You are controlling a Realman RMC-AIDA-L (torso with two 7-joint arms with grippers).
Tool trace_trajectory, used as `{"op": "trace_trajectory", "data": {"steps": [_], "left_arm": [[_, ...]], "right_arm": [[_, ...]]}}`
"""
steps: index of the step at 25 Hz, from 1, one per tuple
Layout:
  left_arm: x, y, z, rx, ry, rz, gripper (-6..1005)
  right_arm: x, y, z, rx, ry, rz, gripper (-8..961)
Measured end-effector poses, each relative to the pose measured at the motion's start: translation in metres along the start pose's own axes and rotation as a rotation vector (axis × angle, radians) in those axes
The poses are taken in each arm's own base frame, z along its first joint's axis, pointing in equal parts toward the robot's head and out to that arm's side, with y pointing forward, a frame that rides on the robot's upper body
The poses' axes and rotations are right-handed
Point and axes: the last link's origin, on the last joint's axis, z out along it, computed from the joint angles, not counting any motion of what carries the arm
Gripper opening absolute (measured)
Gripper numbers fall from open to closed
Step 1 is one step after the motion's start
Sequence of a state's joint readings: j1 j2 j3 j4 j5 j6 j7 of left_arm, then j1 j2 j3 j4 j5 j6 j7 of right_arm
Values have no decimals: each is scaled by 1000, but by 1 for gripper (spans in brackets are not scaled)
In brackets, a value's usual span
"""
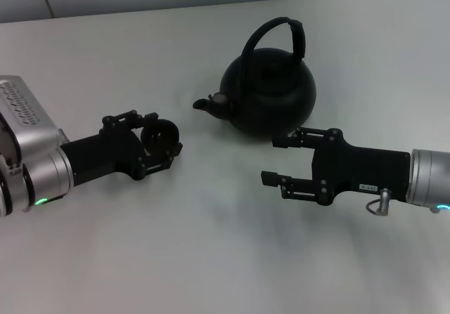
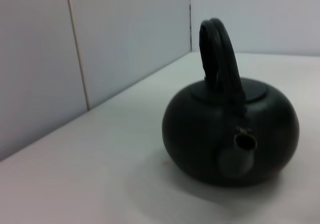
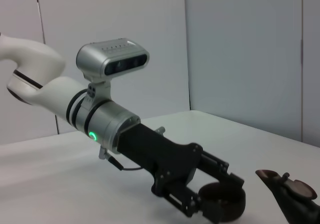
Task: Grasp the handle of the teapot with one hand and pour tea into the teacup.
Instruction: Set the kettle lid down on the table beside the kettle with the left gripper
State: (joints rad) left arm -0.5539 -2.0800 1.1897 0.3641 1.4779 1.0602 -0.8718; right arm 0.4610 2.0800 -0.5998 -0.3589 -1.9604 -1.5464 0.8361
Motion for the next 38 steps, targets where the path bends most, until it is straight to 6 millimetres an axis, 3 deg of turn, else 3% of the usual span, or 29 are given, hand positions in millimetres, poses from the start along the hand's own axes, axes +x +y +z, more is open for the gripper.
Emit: {"op": "trace_trajectory", "data": {"steps": [38], "left_arm": [[-9, 2, 5, 25, -42, 2, 728]], "right_arm": [[-2, 1, 0, -8, -11, 1, 675]]}}
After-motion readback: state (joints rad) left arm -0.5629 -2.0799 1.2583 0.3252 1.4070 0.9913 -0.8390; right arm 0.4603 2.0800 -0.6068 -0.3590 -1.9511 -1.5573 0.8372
